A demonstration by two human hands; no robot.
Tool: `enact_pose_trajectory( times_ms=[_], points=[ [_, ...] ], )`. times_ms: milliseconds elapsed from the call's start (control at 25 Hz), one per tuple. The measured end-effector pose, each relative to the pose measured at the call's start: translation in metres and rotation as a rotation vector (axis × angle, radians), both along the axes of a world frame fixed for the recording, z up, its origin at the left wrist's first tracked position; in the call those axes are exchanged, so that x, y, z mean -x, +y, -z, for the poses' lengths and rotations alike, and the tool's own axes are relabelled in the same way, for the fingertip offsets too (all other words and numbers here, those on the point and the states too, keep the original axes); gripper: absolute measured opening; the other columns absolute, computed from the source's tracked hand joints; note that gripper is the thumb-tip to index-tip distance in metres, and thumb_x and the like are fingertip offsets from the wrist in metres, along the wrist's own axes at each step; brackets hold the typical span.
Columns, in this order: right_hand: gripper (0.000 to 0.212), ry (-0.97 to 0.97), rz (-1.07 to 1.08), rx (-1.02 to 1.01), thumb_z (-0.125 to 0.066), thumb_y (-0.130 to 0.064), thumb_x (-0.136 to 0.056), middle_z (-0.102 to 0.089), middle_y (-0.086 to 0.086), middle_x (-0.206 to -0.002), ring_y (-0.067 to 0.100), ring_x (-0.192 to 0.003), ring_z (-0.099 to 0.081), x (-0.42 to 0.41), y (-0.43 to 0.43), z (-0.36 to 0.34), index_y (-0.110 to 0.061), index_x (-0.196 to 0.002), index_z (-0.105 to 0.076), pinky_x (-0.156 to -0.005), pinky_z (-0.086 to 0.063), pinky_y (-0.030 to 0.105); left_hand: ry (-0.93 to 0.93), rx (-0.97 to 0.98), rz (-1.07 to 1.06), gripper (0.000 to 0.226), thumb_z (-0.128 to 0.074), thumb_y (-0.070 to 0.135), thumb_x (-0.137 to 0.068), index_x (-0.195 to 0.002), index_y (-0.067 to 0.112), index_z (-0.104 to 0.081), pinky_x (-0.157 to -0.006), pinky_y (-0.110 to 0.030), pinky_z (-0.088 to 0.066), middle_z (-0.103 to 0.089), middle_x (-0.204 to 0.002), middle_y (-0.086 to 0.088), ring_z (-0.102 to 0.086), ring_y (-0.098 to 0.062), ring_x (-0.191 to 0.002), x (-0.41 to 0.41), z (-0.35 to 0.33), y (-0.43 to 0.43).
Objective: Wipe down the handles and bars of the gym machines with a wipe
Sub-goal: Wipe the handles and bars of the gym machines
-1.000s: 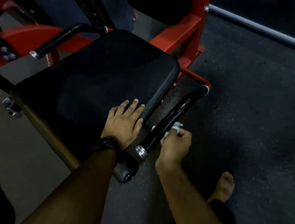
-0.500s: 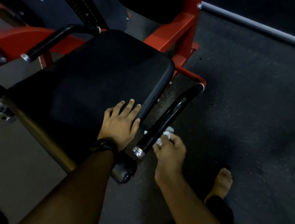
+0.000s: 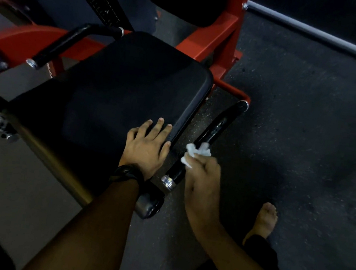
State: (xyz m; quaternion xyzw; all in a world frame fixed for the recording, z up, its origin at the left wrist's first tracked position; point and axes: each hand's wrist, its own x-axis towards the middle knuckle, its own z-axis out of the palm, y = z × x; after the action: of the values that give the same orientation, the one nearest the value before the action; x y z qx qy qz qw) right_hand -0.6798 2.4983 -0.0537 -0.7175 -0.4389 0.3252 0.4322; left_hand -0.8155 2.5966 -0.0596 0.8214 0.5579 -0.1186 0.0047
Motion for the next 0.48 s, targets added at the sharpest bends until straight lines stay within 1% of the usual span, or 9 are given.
enact_pose_trajectory(
  times_ms=[80,120,200,240,320,360,400,440,480],
  points=[
    [0.037,-0.358,-0.32,-0.131,-0.064,-0.011,-0.082,-0.059,0.005,-0.12,0.017,-0.114,-0.05,-0.023,0.002,0.01,-0.009,-0.119,-0.064,-0.095,-0.046,0.022,-0.003,0.006,-0.005,0.049,-0.038,0.042,-0.1,-0.146,0.026,-0.042,-0.105,-0.046,-0.03,-0.04,-0.153,0.001,-0.035,-0.025,-0.138,0.0,0.0,-0.001],
    [0.042,-0.445,-0.412,-0.143,-0.068,-0.009,-0.08,-0.057,0.008,-0.124,0.022,-0.119,-0.049,-0.039,0.012,0.016,-0.009,-0.121,-0.061,-0.097,-0.046,0.027,-0.002,0.0,-0.001,0.05,-0.037,0.043,-0.1,-0.146,0.026,-0.041,-0.105,-0.046,-0.03,-0.04,-0.153,0.002,-0.035,-0.024,-0.138,0.0,0.0,-0.001],
    [0.042,-0.404,-0.448,-0.106,-0.068,-0.002,-0.083,-0.055,0.01,-0.129,0.026,-0.124,-0.049,-0.055,0.031,0.011,-0.009,-0.123,-0.059,-0.098,-0.051,0.038,0.001,-0.008,-0.001,0.05,-0.031,0.044,-0.1,-0.146,0.027,-0.041,-0.104,-0.046,-0.03,-0.041,-0.152,0.002,-0.035,-0.024,-0.137,0.001,0.001,0.0],
    [0.044,-0.393,-0.557,-0.083,-0.066,0.001,-0.082,-0.054,0.011,-0.132,0.025,-0.128,-0.048,-0.053,0.031,0.003,-0.007,-0.125,-0.058,-0.101,-0.049,0.041,-0.004,-0.015,0.0,0.051,-0.029,0.045,-0.1,-0.145,0.026,-0.042,-0.104,-0.046,-0.031,-0.042,-0.152,0.002,-0.036,-0.024,-0.137,0.001,0.0,-0.001],
    [0.056,-0.499,-0.876,-0.12,-0.066,0.006,-0.078,-0.05,0.012,-0.14,0.025,-0.136,-0.041,-0.051,0.024,-0.007,-0.005,-0.132,-0.053,-0.107,-0.043,0.039,-0.005,-0.035,0.016,0.054,-0.027,0.046,-0.098,-0.143,0.025,-0.046,-0.101,-0.047,-0.035,-0.045,-0.149,0.001,-0.04,-0.025,-0.134,0.001,0.0,-0.002],
    [0.06,-0.54,-0.977,-0.127,-0.068,0.005,-0.078,-0.049,0.012,-0.141,0.025,-0.136,-0.041,-0.059,0.031,-0.011,-0.006,-0.134,-0.051,-0.106,-0.044,0.039,-0.001,-0.043,0.02,0.054,-0.027,0.046,-0.097,-0.143,0.025,-0.046,-0.1,-0.047,-0.036,-0.046,-0.149,0.001,-0.04,-0.025,-0.134,0.001,0.001,-0.002],
    [0.061,-0.597,-0.98,-0.109,-0.068,0.001,-0.08,-0.049,0.012,-0.142,0.025,-0.136,-0.042,-0.07,0.046,-0.014,-0.009,-0.137,-0.048,-0.105,-0.045,0.039,0.003,-0.045,0.019,0.053,-0.028,0.046,-0.098,-0.143,0.025,-0.045,-0.1,-0.047,-0.036,-0.045,-0.149,0.001,-0.04,-0.025,-0.134,0.001,0.001,-0.001],
    [0.061,-0.639,-0.934,-0.05,-0.065,-0.005,-0.085,-0.047,0.011,-0.144,0.025,-0.136,-0.041,-0.078,0.061,-0.019,-0.012,-0.142,-0.042,-0.106,-0.044,0.04,0.006,-0.043,0.015,0.053,-0.028,0.046,-0.098,-0.144,0.026,-0.044,-0.1,-0.047,-0.035,-0.044,-0.15,0.001,-0.04,-0.025,-0.134,0.001,0.002,-0.001],
    [0.062,-0.687,-0.933,0.01,-0.061,-0.01,-0.089,-0.043,0.01,-0.146,0.024,-0.137,-0.039,-0.081,0.071,-0.022,-0.015,-0.145,-0.035,-0.109,-0.041,0.039,0.009,-0.04,0.013,0.052,-0.028,0.045,-0.098,-0.145,0.026,-0.043,-0.101,-0.046,-0.034,-0.043,-0.15,0.001,-0.039,-0.024,-0.135,0.001,0.003,-0.001]
  ],
)
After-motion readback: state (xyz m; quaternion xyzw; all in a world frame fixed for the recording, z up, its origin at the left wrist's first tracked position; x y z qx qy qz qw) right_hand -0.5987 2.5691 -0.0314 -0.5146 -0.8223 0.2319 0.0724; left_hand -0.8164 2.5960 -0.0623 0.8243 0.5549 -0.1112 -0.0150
